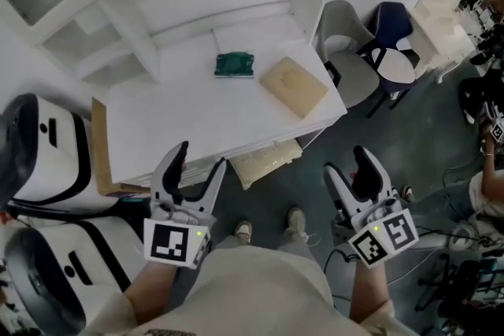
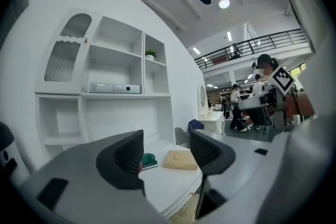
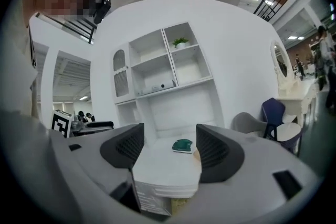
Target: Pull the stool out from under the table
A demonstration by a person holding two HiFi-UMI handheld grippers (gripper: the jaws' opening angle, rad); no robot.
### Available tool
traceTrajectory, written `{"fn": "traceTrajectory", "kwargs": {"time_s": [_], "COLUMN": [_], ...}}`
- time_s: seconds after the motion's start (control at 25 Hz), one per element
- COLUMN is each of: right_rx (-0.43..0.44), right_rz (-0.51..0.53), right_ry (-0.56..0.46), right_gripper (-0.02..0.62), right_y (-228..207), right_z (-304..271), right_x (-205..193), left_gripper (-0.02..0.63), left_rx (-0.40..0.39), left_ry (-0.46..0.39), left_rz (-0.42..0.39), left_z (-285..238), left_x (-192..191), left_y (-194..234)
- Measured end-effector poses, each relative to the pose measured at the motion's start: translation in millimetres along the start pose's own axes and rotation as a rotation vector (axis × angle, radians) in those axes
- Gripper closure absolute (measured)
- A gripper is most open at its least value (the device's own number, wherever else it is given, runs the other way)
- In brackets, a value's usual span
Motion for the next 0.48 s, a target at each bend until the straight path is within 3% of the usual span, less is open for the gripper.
{"fn": "traceTrajectory", "kwargs": {"time_s": [0.48], "right_rx": [0.202], "right_rz": [0.025], "right_ry": [0.109], "right_gripper": [0.279], "right_y": [-85.7], "right_z": [-19.0], "right_x": [-16.6], "left_gripper": [0.331], "left_rx": [0.199], "left_ry": [0.020], "left_rz": [0.060], "left_z": [-36.8], "left_x": [-17.4], "left_y": [-49.6]}}
Point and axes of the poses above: the fingertips, and each gripper's own axes: z backward along the fingers, y to its left, x out of its top, the point moved 2 cm from there along z, backward along the fingers, and after that the axes turned 8 degrees about z, right-handed, at the moved point
